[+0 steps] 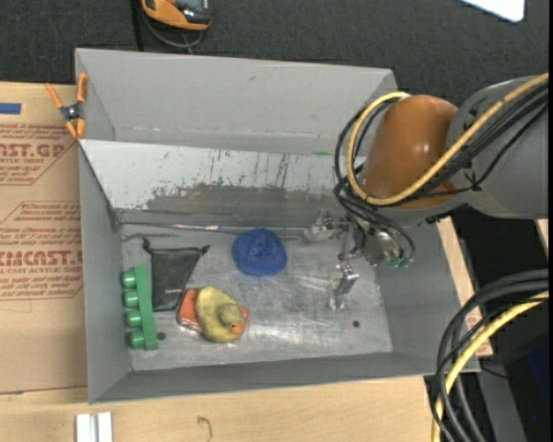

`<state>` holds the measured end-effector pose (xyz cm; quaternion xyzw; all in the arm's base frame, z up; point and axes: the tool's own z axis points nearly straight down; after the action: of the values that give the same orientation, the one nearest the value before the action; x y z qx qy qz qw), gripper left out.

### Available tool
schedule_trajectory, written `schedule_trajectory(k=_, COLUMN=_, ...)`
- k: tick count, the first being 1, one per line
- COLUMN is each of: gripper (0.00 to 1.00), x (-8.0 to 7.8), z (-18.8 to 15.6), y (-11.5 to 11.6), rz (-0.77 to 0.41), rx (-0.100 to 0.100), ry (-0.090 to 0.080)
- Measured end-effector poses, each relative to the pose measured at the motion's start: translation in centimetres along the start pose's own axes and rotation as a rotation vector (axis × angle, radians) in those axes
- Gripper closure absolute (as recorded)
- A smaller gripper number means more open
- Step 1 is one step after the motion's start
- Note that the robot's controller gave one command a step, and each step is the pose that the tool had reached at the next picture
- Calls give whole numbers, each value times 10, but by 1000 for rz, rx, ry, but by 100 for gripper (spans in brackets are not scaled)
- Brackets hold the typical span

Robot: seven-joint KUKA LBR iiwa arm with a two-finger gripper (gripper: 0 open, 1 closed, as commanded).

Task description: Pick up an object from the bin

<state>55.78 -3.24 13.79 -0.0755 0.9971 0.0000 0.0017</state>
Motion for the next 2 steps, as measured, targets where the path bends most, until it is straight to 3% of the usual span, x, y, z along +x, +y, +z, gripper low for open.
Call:
schedule_trajectory(k=1, gripper=0, x=4, z=40, y=17, rz=-47, rx=0, ry=-4)
schedule_trajectory(k=2, gripper=0, x=-6, z=33, y=42, rz=-138, rx=-2, ry=16)
